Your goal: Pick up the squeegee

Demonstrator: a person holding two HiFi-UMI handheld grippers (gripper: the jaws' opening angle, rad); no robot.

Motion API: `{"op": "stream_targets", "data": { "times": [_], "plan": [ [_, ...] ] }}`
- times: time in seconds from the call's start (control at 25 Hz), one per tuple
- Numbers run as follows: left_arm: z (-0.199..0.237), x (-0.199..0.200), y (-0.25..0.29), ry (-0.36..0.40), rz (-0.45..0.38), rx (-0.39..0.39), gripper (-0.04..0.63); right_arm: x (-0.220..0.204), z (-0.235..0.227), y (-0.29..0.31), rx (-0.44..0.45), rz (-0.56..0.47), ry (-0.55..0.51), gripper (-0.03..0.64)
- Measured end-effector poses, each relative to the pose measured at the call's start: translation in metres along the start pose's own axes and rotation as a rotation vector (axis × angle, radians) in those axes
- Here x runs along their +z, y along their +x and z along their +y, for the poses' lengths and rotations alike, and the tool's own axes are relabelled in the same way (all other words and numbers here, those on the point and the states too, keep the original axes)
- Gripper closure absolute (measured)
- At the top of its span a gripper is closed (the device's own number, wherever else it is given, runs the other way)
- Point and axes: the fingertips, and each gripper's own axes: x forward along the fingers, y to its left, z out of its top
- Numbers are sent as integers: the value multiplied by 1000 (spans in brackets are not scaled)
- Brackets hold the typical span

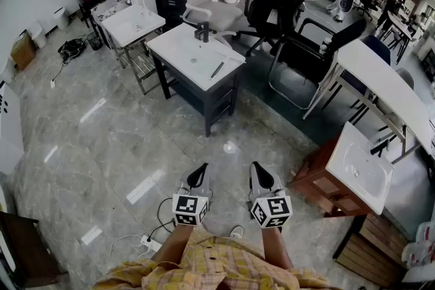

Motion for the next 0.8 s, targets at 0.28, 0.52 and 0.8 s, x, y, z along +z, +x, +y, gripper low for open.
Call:
{"op": "stream_targets", "data": {
  "times": [0.28, 0.52, 0.8],
  "plan": [
    [23, 2, -9, 4, -2, -30, 597, -2, 27, 13, -17, -8, -15, 627],
    [50, 10, -11, 6, -20, -77, 597, 6, 55, 30, -38, -29, -30, 627],
    [73, 4, -11, 7, -25, -119, 595, 6, 73, 41, -77, -57, -27, 626]
  ]
}}
